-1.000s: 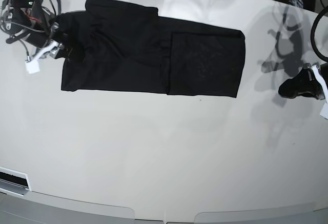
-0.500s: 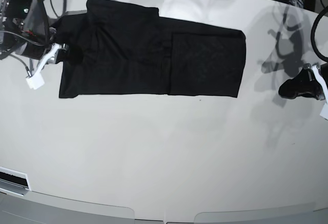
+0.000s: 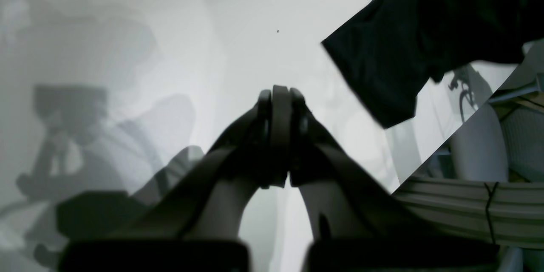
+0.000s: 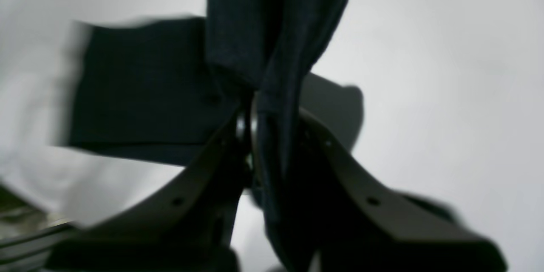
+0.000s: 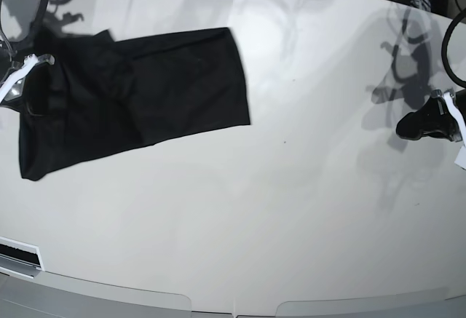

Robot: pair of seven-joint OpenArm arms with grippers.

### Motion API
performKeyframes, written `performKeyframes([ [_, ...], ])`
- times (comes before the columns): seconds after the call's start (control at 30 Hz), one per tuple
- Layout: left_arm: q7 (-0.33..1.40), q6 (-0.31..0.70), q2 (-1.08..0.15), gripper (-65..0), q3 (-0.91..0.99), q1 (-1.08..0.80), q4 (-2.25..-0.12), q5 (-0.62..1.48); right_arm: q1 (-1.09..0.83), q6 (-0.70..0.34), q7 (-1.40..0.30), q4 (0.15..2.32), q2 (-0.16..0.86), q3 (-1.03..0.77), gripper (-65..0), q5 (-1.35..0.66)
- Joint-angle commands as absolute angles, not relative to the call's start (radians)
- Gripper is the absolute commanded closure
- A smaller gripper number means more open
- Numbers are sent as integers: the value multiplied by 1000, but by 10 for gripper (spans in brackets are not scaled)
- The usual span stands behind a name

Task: Layout the t-shirt on the table in an organized manner, then fold the t-shirt properly
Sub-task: 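Grasp the black strip's end with the right gripper and lift it, then fold the lifted strip end over onto the rest with the right gripper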

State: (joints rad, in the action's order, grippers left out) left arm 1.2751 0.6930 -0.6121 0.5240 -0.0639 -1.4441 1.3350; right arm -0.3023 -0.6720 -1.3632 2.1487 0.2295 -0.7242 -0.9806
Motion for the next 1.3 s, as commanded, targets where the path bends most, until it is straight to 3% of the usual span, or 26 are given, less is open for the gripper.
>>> performKeyframes([
  [0.0, 1254, 698, -632, 0, 532, -53, -1457, 1358, -297, -670, -1361, 2165, 222, -717, 0, -1035],
  [0.33, 1253, 698, -632, 0, 532, -53, -1457, 1358, -297, -698, -1396, 2165, 13, -435, 0, -1144],
  [0.5, 1253, 698, -632, 0, 532, -52, -1457, 1359, -296, -698, -1336, 2153, -53, -248, 0, -986],
  [0.73, 1254, 698, -632, 0, 532, -53, -1457, 1359, -283, -698, -1169, 2109, -55, -45, 0, -805],
  [0.77, 1255, 698, -632, 0, 532, -53, -1457, 1361, -283, -698, -1165, 2109, -55, -20, -77, -805],
  [0.87, 1258, 698, -632, 0, 532, -53, -1457, 1395, -281, -698, -1162, 2110, -55, 46, -417, -811],
  [0.9, 1257, 698, -632, 0, 532, -52, -1457, 1405, -272, -698, -1167, 2114, -53, 62, -489, -815],
  [0.93, 1257, 698, -632, 0, 532, -52, -1457, 1416, -261, -698, -1180, 2123, -52, 75, -521, -814],
  [1.13, 1354, 698, -632, 0, 532, -52, -1458, 1484, -202, -698, -1209, 2206, -39, 47, -518, -809],
  [1.17, 1388, 698, -632, 0, 532, -52, -1458, 1484, -200, -698, -1202, 2205, -31, 35, -494, -799],
  [1.2, 1395, 698, -632, 0, 530, -52, -1467, 1484, -199, -698, -1189, 2205, -23, 25, -441, -768],
  [1.27, 1396, 698, -632, 0, 510, -53, -1493, 1484, -194, -698, -1127, 2200, 5, 17, -223, -673],
])
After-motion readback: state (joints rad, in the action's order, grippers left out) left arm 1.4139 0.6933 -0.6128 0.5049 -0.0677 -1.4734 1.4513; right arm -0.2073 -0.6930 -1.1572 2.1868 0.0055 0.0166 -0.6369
